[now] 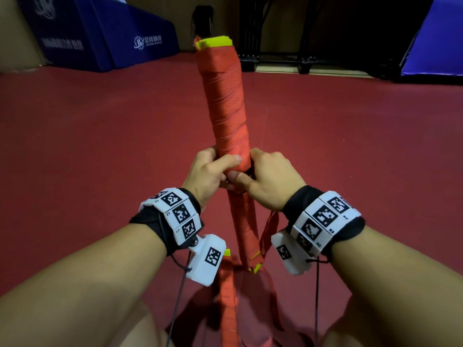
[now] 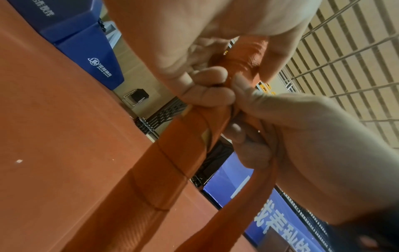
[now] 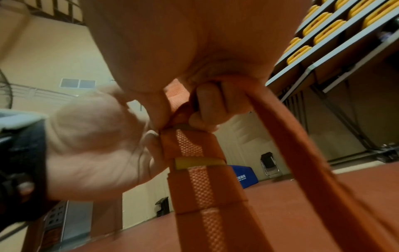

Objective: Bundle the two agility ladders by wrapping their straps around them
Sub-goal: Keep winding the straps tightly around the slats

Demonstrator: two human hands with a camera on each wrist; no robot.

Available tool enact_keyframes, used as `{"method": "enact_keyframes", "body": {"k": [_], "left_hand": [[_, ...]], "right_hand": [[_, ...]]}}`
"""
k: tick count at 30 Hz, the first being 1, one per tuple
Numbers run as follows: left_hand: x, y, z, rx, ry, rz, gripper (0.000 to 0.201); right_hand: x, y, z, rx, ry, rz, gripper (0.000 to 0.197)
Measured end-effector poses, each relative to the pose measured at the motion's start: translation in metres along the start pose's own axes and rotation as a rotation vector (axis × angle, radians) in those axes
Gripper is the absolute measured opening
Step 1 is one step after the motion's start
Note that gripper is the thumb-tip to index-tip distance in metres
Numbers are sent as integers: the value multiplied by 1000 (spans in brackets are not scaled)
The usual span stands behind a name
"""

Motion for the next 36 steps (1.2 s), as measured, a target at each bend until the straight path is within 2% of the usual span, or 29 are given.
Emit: {"method": "enact_keyframes", "body": {"k": [7, 11, 16, 22, 24, 26, 28, 30, 31, 33, 36], "left_hand": [[-3, -2, 0, 24, 13, 50, 21], [-4, -3, 0, 32, 28, 26, 20], [-2, 4, 4, 51, 32, 24, 39], [-2, 6, 6, 89, 60, 30, 58], [-3, 7, 6, 99, 77, 16, 65], [-4, 8, 5, 108, 97, -2, 66], [-5, 8, 5, 111, 118, -18, 64], [-6, 9, 5, 104, 130, -26, 60], [-6, 9, 5, 102, 134, -35, 58], [-8, 9, 5, 105, 145, -58, 56], [-9, 9, 4, 110, 141, -73, 55]], "right_hand": [[-1, 7, -4, -5, 3, -96, 37], [-3, 7, -5, -20, -61, -97, 33], [-7, 0, -1, -30, -162, -338, 17], [-8, -4, 0, -82, -187, -469, 24], [-8, -2, 0, -91, -144, -429, 28], [-7, 1, -3, -79, -104, -408, 32], [-4, 3, -5, -63, -125, -417, 26], [-1, 2, -5, -47, -187, -492, 12], [0, 1, -3, -29, -219, -573, 12], [3, 3, -2, 35, -275, -769, 22], [5, 3, 0, 102, -287, -891, 29]]}}
Point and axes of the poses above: each hand's wrist, its own z-axis away from the middle knuckle, its own x-axis out of the palm, y = z × x, the point moved 3 cm from there along -z, towards the middle knuckle
